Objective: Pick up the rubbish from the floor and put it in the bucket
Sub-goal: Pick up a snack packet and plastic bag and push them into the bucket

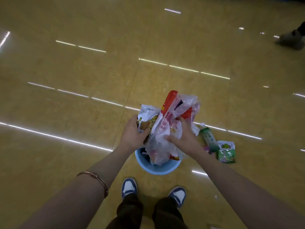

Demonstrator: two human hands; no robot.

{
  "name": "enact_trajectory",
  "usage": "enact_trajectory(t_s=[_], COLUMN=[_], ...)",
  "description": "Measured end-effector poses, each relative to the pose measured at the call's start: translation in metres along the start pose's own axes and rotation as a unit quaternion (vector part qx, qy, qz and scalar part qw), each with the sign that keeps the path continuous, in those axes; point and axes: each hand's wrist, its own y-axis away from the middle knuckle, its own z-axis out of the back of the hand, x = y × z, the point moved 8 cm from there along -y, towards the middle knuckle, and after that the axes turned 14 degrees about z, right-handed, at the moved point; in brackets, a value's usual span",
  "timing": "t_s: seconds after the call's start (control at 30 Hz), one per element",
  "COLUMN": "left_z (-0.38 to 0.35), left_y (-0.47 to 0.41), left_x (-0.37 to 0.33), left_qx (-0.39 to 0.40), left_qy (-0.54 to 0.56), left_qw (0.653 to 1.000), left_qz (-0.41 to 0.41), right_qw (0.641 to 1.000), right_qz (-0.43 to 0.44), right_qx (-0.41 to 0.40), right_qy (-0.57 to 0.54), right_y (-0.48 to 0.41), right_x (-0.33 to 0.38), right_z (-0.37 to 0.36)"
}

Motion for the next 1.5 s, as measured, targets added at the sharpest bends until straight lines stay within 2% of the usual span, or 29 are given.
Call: enact_trajectory(t_s=[0.3,0.5,0.63,0.8,0.87,0.97,1.07,1.13,1.23,1.37,1.5], left_z=[-0.084,-0.097,-0.111,-0.134,-0.146,-0.163,-0.178,-0.184,-0.192,-0.199,-0.203], left_y=[-0.060,-0.081,-0.081,-0.086,-0.090,-0.102,-0.119,-0.131,-0.144,-0.159,-0.165], left_x=[0.109,0.149,0.159,0.173,0.175,0.182,0.189,0.192,0.194,0.194,0.193], left_qx=[0.011,-0.017,0.029,0.110,0.099,0.079,0.105,0.114,0.117,0.103,0.103], left_qy=[-0.053,-0.086,-0.103,-0.063,-0.086,-0.111,-0.121,-0.132,-0.162,-0.218,-0.256], left_qw=[0.998,0.995,0.994,0.992,0.991,0.991,0.987,0.984,0.978,0.969,0.959], left_qz=[0.042,0.039,-0.001,-0.017,-0.027,0.005,0.033,0.047,0.058,0.057,0.064], right_qw=[0.983,0.977,0.973,0.971,0.970,0.962,0.959,0.957,0.944,0.916,0.908], right_qz=[-0.042,-0.055,-0.088,-0.104,-0.100,-0.105,-0.079,-0.090,-0.116,-0.108,-0.095], right_qx=[0.166,0.201,0.211,0.215,0.220,0.246,0.246,0.251,0.281,0.344,0.351], right_qy=[-0.069,-0.045,-0.037,-0.014,0.001,0.050,0.113,0.115,0.130,0.177,0.207], right_y=[-0.001,-0.021,-0.026,-0.034,-0.037,-0.044,-0.055,-0.059,-0.065,-0.076,-0.084], right_x=[-0.108,-0.140,-0.157,-0.182,-0.186,-0.196,-0.202,-0.214,-0.226,-0.232,-0.239], right_z=[-0.123,-0.162,-0.180,-0.196,-0.201,-0.206,-0.213,-0.223,-0.233,-0.248,-0.258])
